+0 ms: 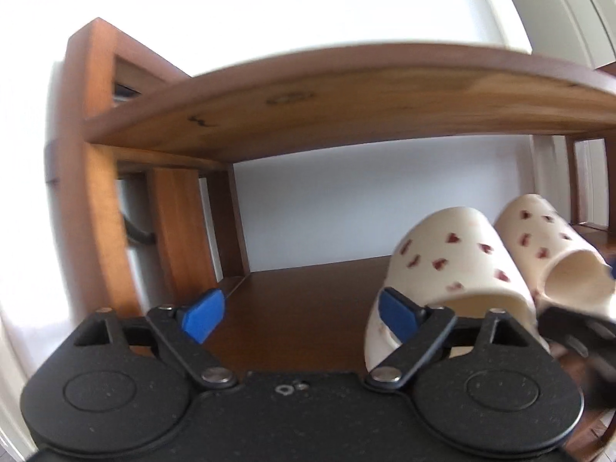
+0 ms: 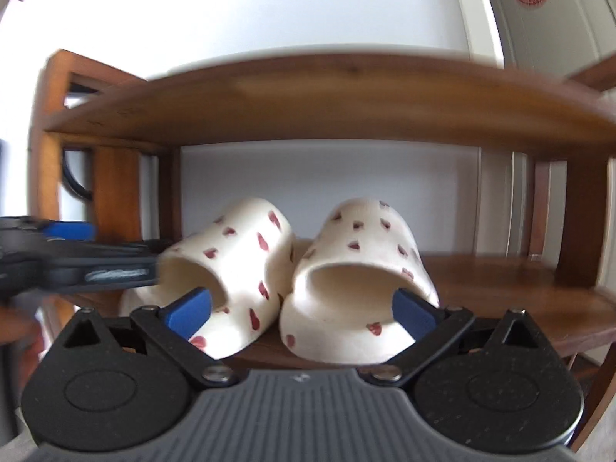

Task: Organize scattered shoes
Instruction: 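Withdraw the right gripper from the rack toward the orange slides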

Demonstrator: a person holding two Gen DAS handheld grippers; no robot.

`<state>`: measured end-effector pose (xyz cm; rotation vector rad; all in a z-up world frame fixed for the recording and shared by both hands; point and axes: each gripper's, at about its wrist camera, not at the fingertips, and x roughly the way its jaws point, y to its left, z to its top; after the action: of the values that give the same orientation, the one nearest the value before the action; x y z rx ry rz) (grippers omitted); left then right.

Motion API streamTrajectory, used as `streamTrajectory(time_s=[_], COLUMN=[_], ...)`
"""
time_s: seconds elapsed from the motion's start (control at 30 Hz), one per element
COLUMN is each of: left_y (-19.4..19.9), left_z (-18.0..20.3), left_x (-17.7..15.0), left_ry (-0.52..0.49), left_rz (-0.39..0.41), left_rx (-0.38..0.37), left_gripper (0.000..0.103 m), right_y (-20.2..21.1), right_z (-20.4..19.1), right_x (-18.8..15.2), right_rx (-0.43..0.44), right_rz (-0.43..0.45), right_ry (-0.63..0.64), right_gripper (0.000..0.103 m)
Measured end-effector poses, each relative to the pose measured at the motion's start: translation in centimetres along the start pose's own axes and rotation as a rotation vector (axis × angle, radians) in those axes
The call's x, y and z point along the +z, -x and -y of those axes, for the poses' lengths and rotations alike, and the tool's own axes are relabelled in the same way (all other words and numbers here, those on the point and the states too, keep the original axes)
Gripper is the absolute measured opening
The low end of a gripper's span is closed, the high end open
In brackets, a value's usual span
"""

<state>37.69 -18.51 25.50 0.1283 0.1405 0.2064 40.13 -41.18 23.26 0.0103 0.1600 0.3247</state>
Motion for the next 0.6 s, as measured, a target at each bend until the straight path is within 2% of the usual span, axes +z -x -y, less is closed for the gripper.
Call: streamTrajectory(time_s=[0.07, 0.13, 0.27, 0.4, 0.47, 0.6], left_y=[2.3, 3.6, 3.4, 1.7, 0.5, 0.9], left_z=[-0.3, -0.1, 1.1, 2.6, 3.3, 4.0], left_x=[-0.7, -1.2, -1.9, -1.8, -1.6, -1.3], left_ry=[0.018, 0.007, -0.029, -0.034, -0.039, -0.020], left_rz=[0.039, 0.055, 0.016, -0.005, -0.008, -0.024], left_rx=[-0.046, -0.062, -0.100, -0.084, -0.064, -0.056], left_gripper=[0.093, 0.094, 0.093, 0.096, 0.096, 0.089], right_y=[-0.9, -1.1, -0.8, 0.7, 1.4, 2.9], right_z=[0.3, 0.4, 1.0, 2.6, 2.6, 3.0], right_x=[0.4, 0.4, 0.1, -0.2, -0.5, -1.3], right_rx=[-0.027, -0.053, -0.107, -0.059, -0.066, -0.070], right_rz=[-0.020, -0.024, -0.004, 0.012, 0.005, -0.008], right_ry=[-0.028, -0.023, -0.033, -0.110, -0.079, -0.078], right_gripper=[0.101, 0.101, 0.101, 0.102, 0.102, 0.102])
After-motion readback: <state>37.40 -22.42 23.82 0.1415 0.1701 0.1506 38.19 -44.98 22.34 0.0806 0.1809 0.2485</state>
